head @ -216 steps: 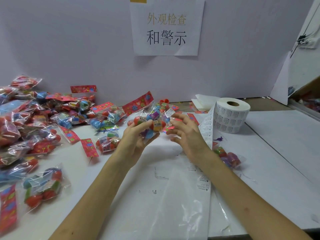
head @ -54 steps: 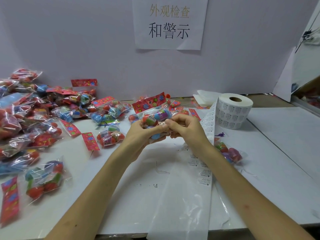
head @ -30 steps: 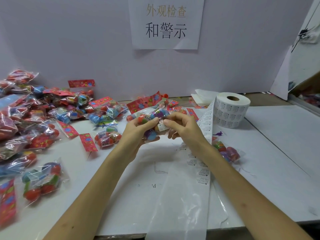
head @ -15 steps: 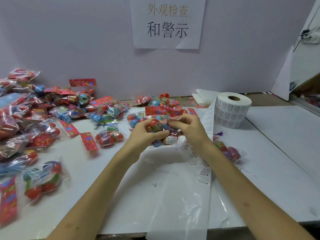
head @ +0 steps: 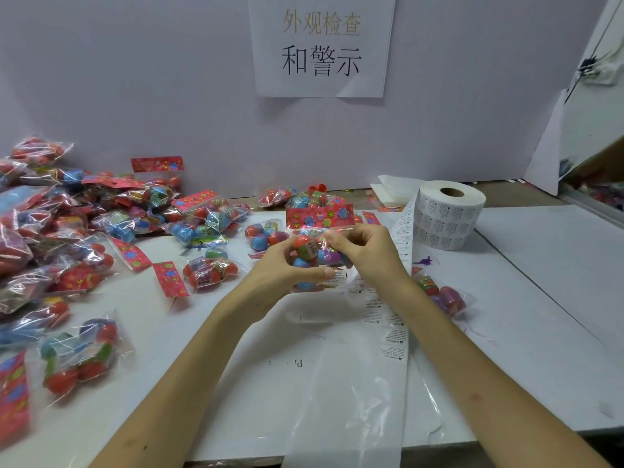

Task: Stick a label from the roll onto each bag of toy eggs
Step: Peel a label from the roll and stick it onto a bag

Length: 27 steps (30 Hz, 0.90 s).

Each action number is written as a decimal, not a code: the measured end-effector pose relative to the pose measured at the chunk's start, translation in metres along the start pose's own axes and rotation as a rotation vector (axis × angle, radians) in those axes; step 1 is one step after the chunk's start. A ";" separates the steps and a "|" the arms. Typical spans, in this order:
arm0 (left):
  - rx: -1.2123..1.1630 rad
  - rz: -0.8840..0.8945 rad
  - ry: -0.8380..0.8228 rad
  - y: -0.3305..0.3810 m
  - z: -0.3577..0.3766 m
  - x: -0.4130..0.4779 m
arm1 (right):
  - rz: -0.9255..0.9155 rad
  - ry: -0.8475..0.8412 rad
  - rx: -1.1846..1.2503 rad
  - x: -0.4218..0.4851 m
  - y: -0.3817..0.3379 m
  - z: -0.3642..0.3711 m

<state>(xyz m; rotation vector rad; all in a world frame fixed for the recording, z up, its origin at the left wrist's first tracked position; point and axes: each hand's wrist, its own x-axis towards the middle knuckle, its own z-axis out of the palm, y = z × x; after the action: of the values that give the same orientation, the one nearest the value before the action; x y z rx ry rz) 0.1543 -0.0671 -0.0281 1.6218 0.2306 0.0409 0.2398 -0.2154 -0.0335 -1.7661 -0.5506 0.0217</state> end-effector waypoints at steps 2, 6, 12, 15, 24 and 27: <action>0.006 0.009 0.032 0.000 0.000 0.001 | 0.003 -0.013 0.003 0.000 0.000 0.001; -0.044 0.052 0.089 -0.001 -0.001 0.001 | 0.033 -0.090 0.099 -0.001 -0.003 0.000; -0.235 0.091 0.167 -0.003 -0.012 0.006 | -0.004 -0.197 0.117 -0.002 -0.003 0.002; -0.361 0.099 0.074 -0.006 -0.012 0.007 | 0.033 -0.224 0.295 -0.002 -0.005 0.000; -0.318 0.075 0.044 -0.006 -0.012 0.008 | 0.067 -0.224 0.248 0.001 -0.008 -0.009; -0.108 0.052 0.034 -0.004 -0.008 0.006 | 0.051 -0.152 0.214 0.005 -0.007 -0.014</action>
<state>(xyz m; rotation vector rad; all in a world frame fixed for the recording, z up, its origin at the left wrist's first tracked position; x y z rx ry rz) 0.1581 -0.0577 -0.0323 1.5199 0.2096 0.1189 0.2459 -0.2249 -0.0216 -1.5770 -0.5903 0.2431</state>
